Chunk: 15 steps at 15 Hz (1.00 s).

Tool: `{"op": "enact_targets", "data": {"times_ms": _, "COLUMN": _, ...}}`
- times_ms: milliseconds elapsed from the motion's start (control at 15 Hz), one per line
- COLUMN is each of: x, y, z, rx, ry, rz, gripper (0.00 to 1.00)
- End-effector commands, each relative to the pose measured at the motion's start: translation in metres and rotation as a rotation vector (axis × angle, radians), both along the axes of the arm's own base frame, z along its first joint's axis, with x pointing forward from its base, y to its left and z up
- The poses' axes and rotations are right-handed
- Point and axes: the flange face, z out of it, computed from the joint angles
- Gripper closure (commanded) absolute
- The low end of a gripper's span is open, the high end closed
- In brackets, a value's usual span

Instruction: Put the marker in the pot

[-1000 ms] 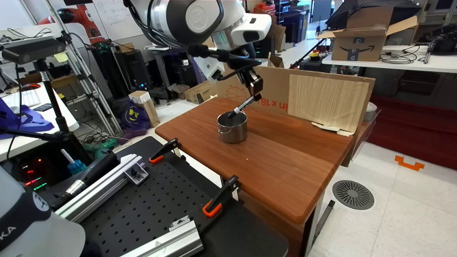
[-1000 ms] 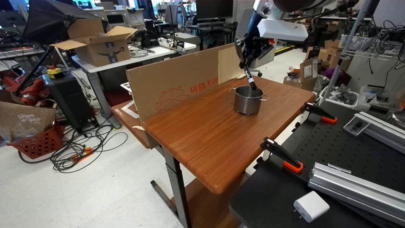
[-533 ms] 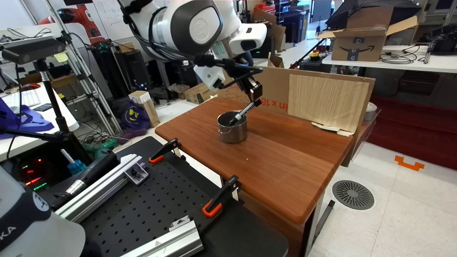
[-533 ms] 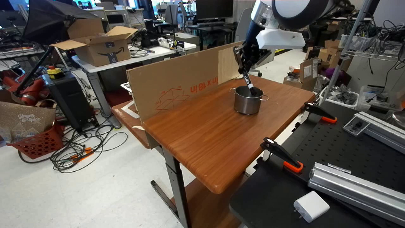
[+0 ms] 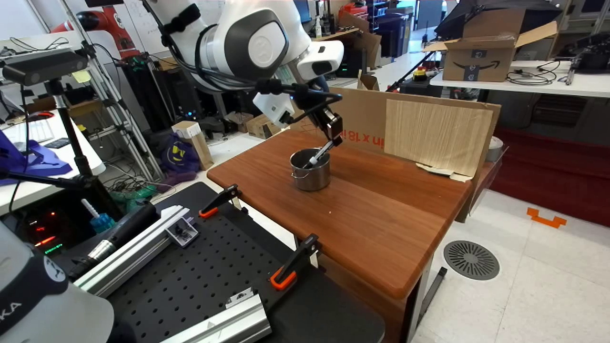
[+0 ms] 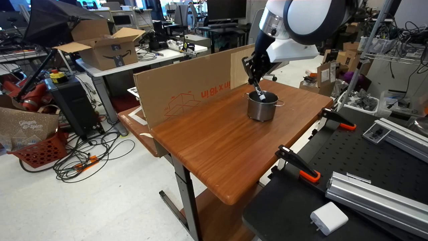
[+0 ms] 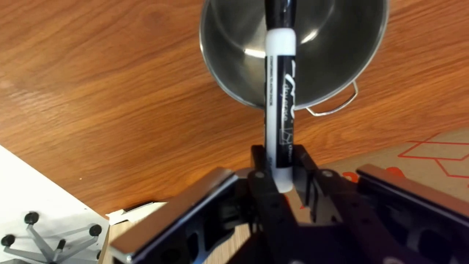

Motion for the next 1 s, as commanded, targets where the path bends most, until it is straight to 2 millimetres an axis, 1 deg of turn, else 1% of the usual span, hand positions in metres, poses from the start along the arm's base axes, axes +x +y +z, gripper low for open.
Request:
{"op": "enact_targets", "data": {"times_ms": 0, "x": 0.0021, "y": 0.0042, "z": -0.0042, "rx": -0.013, "ry": -0.010, "rz": 0.003, "gripper": 0.95}}
{"op": "enact_targets", "data": {"times_ms": 67, "x": 0.0021, "y": 0.0054, "z": -0.0055, "rx": -0.012, "ry": -0.006, "rz": 0.001, "gripper": 0.95}}
{"op": "enact_targets", "data": {"times_ms": 133, "x": 0.0013, "y": 0.0065, "z": -0.0062, "rx": -0.010, "ry": 0.003, "rz": 0.000, "gripper": 0.54}}
{"op": "enact_targets", "data": {"times_ms": 200, "x": 0.0015, "y": 0.0067, "z": -0.0066, "rx": -0.011, "ry": 0.004, "rz": -0.001, "gripper": 0.53}}
{"op": "enact_targets", "data": {"times_ms": 667, "x": 0.0043, "y": 0.0058, "z": -0.0034, "rx": 0.002, "ry": 0.010, "rz": -0.017, "gripper": 0.04}}
{"op": "enact_targets", "data": {"times_ms": 733, "x": 0.0042, "y": 0.0058, "z": -0.0027, "rx": 0.002, "ry": 0.014, "rz": -0.016, "gripper": 0.00}}
{"op": "enact_targets", "data": {"times_ms": 933, "x": 0.0020, "y": 0.0042, "z": 0.0014, "rx": 0.008, "ry": 0.023, "rz": -0.026, "gripper": 0.00}}
